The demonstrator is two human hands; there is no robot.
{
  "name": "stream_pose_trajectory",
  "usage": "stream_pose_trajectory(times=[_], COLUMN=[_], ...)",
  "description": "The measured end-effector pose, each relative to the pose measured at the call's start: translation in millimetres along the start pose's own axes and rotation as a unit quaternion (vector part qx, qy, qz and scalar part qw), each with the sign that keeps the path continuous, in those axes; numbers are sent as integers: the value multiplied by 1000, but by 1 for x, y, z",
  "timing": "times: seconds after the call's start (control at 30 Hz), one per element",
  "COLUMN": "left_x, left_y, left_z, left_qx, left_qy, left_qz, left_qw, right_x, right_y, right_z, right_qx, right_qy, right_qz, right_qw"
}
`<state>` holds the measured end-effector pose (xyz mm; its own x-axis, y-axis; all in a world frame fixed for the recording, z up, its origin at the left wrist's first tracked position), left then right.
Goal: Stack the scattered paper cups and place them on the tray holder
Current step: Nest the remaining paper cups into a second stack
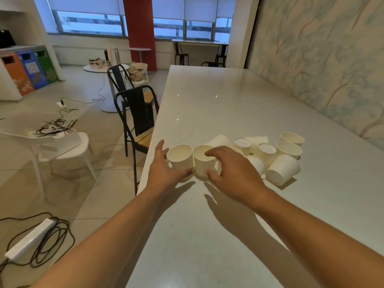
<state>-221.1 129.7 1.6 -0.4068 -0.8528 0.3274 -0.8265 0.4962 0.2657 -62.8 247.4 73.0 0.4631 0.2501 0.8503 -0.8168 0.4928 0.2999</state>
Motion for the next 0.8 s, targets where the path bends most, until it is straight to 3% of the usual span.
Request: stream_pose_trajectory(times=[0.17, 0.37, 0.67, 0.8], left_x=[1, 19, 26, 26], left_y=[-5, -30, -78, -83], left_z=[2, 0, -7, -9], left_qx=[8, -22, -52, -60], left_qy=[-29, -58, -57, -61], left_qz=[-47, -62, -20, 12], left_qw=[998, 996, 997, 996], right_x=[-21, -26, -16, 10], right_y=[20, 15, -3, -11], right_z=[4, 2, 1, 4], right_qx=[4, 12, 26, 17], right_qy=[-79, -57, 40, 178], right_qz=[-2, -33, -84, -160], right_qw=[997, 998, 995, 971])
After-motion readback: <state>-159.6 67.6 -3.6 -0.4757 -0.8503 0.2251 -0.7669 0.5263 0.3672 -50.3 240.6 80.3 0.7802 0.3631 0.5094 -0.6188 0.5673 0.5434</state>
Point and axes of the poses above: each hand's wrist, its own y-axis towards the middle knuckle, its own x-axis out of the back of the hand, z = x × y, the point moved 3 cm from there along y, towards the middle knuckle, and after that the axes turned 7 degrees about -x, right-handed, at the moved point
